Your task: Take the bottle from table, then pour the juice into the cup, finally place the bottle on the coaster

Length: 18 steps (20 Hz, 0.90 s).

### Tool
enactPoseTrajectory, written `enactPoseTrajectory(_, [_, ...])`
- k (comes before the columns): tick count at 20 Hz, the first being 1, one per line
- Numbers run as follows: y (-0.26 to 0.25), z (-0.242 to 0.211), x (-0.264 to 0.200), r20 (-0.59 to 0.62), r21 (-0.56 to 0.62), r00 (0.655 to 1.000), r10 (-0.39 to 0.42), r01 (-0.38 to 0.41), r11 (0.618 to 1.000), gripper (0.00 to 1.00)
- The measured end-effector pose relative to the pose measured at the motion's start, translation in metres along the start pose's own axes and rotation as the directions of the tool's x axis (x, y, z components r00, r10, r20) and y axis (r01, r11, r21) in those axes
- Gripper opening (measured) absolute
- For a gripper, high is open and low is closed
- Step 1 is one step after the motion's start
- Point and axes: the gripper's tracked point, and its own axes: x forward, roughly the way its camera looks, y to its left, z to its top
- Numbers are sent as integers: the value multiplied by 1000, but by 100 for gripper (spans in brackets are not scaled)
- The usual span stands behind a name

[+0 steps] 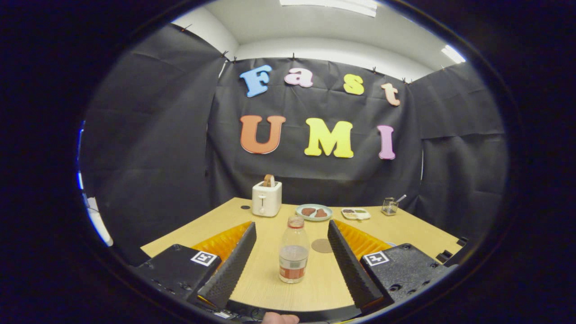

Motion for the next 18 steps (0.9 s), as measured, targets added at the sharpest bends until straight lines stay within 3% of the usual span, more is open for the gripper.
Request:
enactPoseTrajectory(10, [-18,-86,37,-75,43,996,-48,51,998,100])
enactPoseTrajectory(18, [-14,-127,81,-108,24,994,-34,37,999,100])
